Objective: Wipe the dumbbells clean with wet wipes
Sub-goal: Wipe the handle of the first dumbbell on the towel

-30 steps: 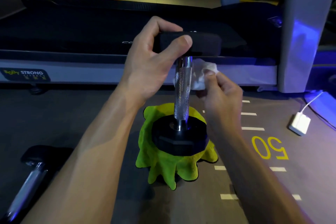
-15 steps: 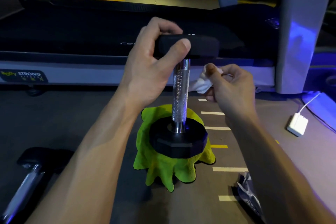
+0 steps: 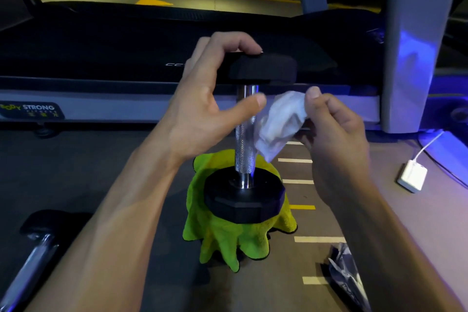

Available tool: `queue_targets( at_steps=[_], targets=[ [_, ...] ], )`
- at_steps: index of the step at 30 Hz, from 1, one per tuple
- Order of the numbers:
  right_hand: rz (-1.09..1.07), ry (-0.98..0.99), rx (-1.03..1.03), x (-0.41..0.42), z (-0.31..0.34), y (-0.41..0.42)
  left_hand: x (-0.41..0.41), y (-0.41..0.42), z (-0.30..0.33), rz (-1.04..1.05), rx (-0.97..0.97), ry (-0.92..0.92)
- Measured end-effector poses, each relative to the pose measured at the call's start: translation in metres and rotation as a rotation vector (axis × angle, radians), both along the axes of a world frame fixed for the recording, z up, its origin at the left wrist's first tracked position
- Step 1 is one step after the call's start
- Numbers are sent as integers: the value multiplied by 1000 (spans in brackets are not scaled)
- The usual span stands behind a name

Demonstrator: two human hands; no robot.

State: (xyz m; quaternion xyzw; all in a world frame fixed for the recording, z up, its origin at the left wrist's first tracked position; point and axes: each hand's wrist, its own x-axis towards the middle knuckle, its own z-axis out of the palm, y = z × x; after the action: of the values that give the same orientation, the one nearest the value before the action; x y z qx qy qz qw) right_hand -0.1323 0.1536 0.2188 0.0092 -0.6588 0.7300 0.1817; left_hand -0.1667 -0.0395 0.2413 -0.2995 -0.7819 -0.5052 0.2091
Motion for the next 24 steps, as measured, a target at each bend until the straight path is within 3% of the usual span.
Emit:
queue_targets(
  at_steps=[8, 19, 24],
  targets=[
    [116, -44, -227, 6, -3, -10, 5, 3, 1, 27, -68, 36],
    [30, -44, -162, 0, -2, -36, 2, 2, 0, 31, -114, 34],
    [-31, 49, -49, 3, -4, -29, -1, 1, -2, 55, -128, 56]
  ],
)
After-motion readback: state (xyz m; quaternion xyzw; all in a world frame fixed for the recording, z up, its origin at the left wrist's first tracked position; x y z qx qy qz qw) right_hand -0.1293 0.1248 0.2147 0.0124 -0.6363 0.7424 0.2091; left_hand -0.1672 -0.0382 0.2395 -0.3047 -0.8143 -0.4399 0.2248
